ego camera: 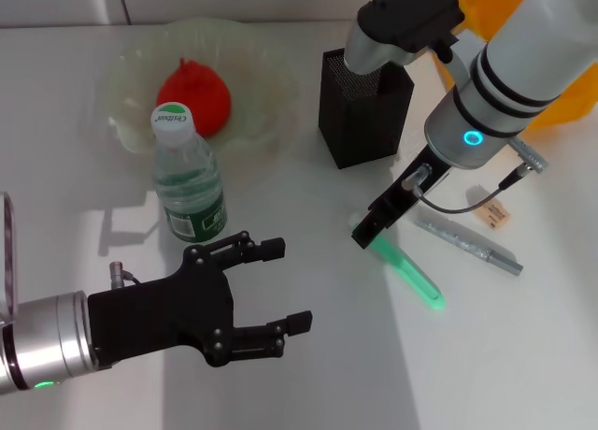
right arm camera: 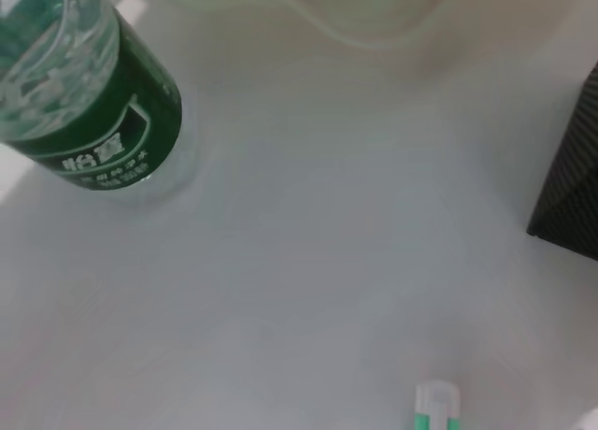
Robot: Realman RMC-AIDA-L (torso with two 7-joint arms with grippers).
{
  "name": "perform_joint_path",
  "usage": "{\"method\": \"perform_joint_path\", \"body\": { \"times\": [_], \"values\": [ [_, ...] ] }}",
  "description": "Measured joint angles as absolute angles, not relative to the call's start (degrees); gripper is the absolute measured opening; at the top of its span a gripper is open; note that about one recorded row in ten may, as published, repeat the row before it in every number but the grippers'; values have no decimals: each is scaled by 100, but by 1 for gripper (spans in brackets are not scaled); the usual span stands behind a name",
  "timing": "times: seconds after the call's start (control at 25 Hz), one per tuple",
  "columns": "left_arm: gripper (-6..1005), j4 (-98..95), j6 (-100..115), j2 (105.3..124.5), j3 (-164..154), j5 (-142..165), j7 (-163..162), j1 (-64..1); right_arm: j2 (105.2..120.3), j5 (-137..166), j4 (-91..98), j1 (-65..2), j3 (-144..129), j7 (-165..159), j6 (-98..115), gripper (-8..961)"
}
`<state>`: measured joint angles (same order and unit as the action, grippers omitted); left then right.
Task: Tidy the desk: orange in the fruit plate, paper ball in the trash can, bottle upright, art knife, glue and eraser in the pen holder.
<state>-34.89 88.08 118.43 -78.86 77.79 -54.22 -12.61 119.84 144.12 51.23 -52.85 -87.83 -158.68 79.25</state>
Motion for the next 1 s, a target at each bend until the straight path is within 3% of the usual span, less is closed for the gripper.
{"method": "perform_joint_path", "body": {
  "times": [0.68, 0.8, 1.0],
  "values": [
    [846, -3489, 8799, 11847, -7884, 7814, -5422, -1295, 11988, 14211, 4522, -5564, -9009, -15938, 7577, 725],
    [846, -3489, 8808, 11847, -7884, 7814, -5423, -1294, 11988, 14211, 4517, -5559, -9009, -15939, 7575, 548],
    [846, -3489, 8814, 11847, -7883, 7814, -5423, -1292, 11988, 14211, 4509, -5562, -9037, -15942, 7582, 507]
  ]
}}
